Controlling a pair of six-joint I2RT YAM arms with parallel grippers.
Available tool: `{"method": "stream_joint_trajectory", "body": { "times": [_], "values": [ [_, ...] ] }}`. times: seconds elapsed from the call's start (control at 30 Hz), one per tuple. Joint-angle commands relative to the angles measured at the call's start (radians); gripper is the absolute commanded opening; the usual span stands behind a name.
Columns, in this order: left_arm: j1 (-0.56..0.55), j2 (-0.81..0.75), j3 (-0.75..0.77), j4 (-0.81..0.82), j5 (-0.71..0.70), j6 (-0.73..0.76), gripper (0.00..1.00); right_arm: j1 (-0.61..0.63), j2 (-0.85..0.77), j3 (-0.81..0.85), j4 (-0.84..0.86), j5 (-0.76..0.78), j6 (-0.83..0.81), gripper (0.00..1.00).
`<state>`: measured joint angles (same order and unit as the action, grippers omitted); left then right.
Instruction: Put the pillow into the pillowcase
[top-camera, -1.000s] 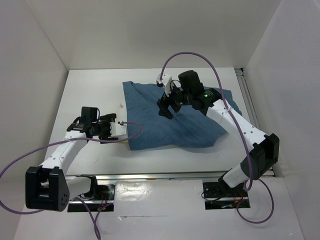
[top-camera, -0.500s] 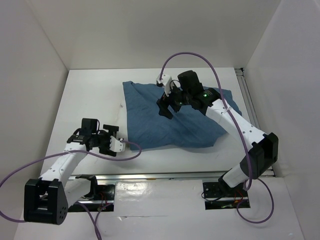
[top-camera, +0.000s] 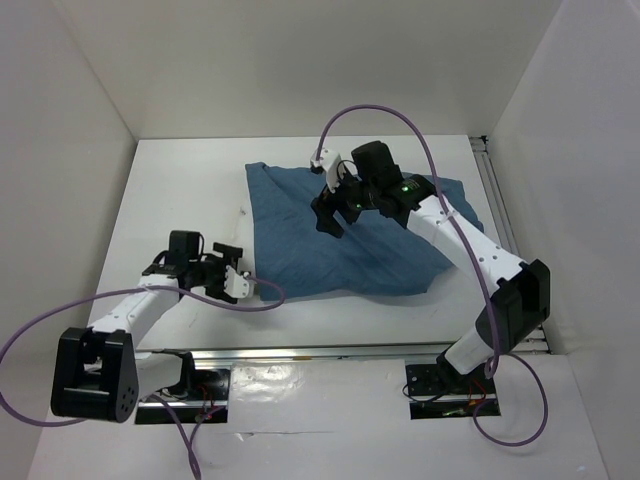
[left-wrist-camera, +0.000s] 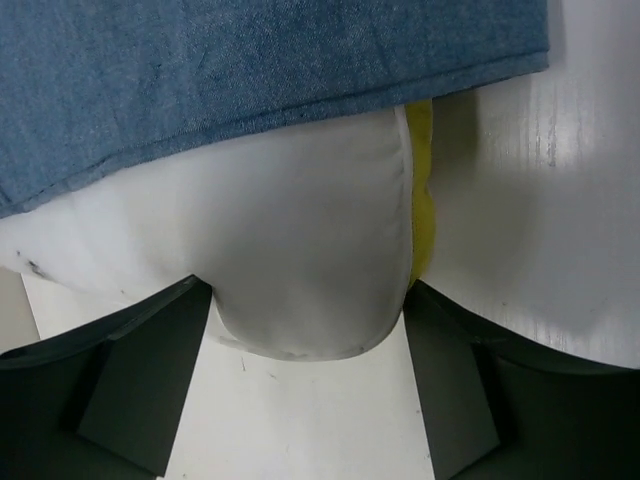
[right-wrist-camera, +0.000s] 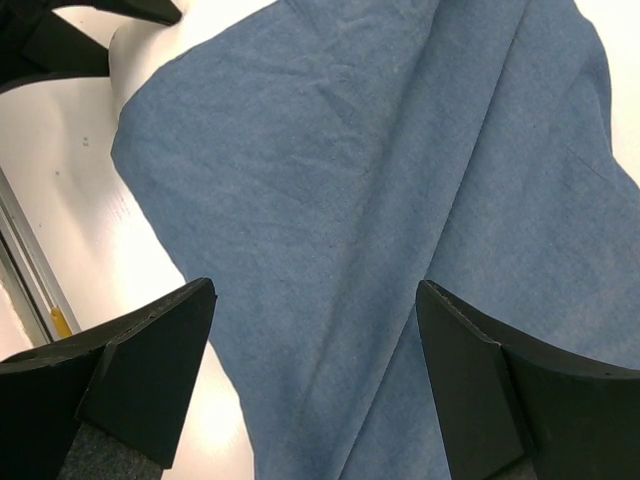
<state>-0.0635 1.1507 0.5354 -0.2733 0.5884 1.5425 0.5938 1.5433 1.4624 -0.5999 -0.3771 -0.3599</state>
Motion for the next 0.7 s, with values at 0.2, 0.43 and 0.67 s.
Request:
{"method": "stream_joint_trajectory", "body": {
  "times": [0.2,0.43,0.67],
  "values": [
    [-0.076,0.119,0.052,0.065,0.059,-0.039,0.62,0.011,0.011,0.079,0.0,0.021,0.006,0.89],
    [-0.096,0.11,0.124,0.019,0.06,-0.221,0.0,0.011,0.02,0.079,-0.009,0.021,0.015,0.88],
    [-0.105,0.216,0.466,-0.233,0.137,-0.643,0.0,0.011,0.0,0.079,-0.018,0.003,0.033,0.88]
  ]
}}
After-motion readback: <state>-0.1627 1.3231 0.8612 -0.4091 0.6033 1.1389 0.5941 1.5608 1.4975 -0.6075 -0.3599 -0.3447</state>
